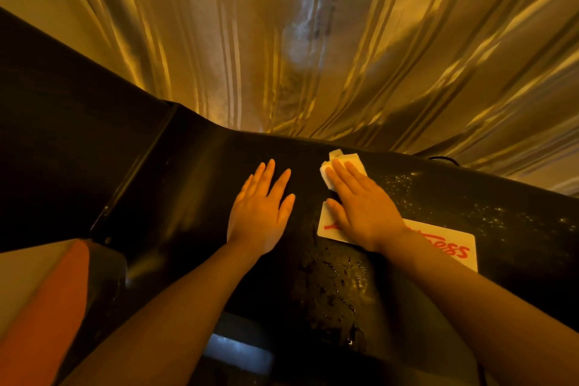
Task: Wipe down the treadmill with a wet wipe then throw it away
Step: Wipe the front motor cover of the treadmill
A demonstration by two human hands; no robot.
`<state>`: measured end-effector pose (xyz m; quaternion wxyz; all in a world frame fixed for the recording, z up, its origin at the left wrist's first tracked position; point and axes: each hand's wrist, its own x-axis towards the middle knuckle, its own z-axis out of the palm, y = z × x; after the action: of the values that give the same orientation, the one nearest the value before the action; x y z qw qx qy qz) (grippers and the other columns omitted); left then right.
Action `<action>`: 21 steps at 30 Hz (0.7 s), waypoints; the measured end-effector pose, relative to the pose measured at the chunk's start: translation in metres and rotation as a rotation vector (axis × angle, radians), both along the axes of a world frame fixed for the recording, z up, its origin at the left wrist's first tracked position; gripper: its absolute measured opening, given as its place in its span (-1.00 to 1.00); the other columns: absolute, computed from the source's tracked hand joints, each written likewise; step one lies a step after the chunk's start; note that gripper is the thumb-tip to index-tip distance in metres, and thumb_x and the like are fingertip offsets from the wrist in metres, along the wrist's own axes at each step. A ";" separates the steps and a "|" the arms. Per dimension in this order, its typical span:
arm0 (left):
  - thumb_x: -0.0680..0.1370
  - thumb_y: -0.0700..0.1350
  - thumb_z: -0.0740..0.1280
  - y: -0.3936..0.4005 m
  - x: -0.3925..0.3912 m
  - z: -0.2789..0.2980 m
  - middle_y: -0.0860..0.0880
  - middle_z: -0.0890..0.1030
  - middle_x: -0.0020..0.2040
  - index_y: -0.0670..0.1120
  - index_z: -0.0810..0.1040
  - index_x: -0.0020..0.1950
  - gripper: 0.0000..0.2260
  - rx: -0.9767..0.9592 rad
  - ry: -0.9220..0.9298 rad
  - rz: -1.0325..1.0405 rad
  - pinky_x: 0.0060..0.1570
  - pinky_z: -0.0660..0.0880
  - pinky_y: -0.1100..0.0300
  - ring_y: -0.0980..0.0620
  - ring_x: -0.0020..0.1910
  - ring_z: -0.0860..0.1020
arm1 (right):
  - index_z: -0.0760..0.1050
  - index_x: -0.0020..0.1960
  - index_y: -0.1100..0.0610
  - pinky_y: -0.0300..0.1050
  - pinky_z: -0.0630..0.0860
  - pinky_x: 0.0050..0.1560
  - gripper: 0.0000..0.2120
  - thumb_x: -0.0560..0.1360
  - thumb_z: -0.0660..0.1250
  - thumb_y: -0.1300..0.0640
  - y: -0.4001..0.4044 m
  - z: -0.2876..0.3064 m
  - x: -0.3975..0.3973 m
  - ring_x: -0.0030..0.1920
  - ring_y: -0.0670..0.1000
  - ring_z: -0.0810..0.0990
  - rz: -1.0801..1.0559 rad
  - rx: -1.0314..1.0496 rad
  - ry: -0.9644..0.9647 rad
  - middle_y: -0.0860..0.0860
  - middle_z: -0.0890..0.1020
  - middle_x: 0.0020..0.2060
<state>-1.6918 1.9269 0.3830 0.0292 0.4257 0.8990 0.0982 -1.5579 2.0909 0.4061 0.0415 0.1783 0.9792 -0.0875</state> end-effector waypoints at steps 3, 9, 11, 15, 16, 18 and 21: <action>0.66 0.15 -0.09 0.000 0.000 0.000 0.00 -0.09 0.61 0.09 -0.02 0.59 -0.50 0.002 0.001 0.001 0.47 -0.20 0.15 0.04 0.57 -0.18 | -0.18 0.59 0.03 -0.06 -0.11 0.53 -0.39 0.65 -0.09 -0.18 0.003 0.004 -0.009 0.57 0.01 -0.19 -0.043 -0.019 -0.007 0.00 -0.13 0.58; 0.66 0.16 -0.10 0.000 0.001 0.002 -0.02 -0.10 0.61 0.08 -0.04 0.60 -0.49 -0.025 -0.007 -0.002 0.50 -0.18 0.11 0.02 0.57 -0.19 | -0.19 0.59 0.03 -0.11 -0.17 0.49 -0.39 0.65 -0.11 -0.19 -0.014 0.010 0.005 0.56 0.00 -0.22 -0.063 -0.059 -0.024 -0.01 -0.16 0.58; 0.66 0.16 -0.09 0.000 0.002 0.002 -0.03 -0.10 0.61 0.07 -0.05 0.60 -0.49 -0.041 -0.010 -0.006 0.51 -0.17 0.09 0.01 0.57 -0.19 | -0.19 0.59 0.01 -0.15 -0.22 0.45 -0.36 0.61 -0.20 -0.28 -0.025 0.007 0.020 0.55 -0.02 -0.23 -0.047 -0.062 -0.012 -0.01 -0.15 0.58; 0.67 0.15 -0.09 0.002 0.004 0.002 -0.04 -0.10 0.61 0.06 -0.05 0.60 -0.49 -0.039 -0.036 0.012 0.51 -0.16 0.09 0.01 0.57 -0.18 | -0.23 0.57 -0.03 -0.19 -0.29 0.41 -0.24 0.44 -0.38 -0.33 -0.036 0.001 0.035 0.50 -0.09 -0.29 -0.057 -0.082 0.003 -0.05 -0.17 0.57; 0.67 0.15 -0.08 0.004 0.007 0.004 -0.03 -0.09 0.61 0.05 -0.03 0.60 -0.50 -0.028 -0.050 0.023 0.51 -0.16 0.09 0.01 0.57 -0.18 | -0.22 0.58 -0.03 -0.19 -0.29 0.41 -0.26 0.47 -0.34 -0.33 -0.034 0.001 0.034 0.49 -0.10 -0.30 -0.061 -0.088 0.005 -0.05 -0.17 0.57; 0.68 0.13 -0.08 0.008 0.013 0.007 -0.02 -0.07 0.61 0.04 0.01 0.60 -0.51 -0.011 -0.078 0.035 0.50 -0.17 0.12 0.03 0.57 -0.17 | -0.20 0.58 -0.02 -0.20 -0.29 0.41 -0.30 0.52 -0.27 -0.28 -0.031 0.001 0.031 0.49 -0.10 -0.31 -0.064 -0.077 0.006 -0.05 -0.17 0.57; 0.69 0.10 -0.08 0.016 0.022 0.011 0.00 -0.06 0.61 0.05 0.01 0.59 -0.53 0.012 -0.080 -0.006 0.50 -0.17 0.14 0.05 0.57 -0.16 | -0.19 0.59 0.02 -0.18 -0.29 0.42 -0.35 0.60 -0.20 -0.25 -0.021 0.003 0.024 0.54 -0.04 -0.25 -0.077 -0.047 0.004 -0.01 -0.15 0.58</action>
<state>-1.6698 1.9430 0.3942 0.0629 0.4241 0.8953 0.1204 -1.5337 2.0701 0.4091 0.0400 0.2147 0.9694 -0.1122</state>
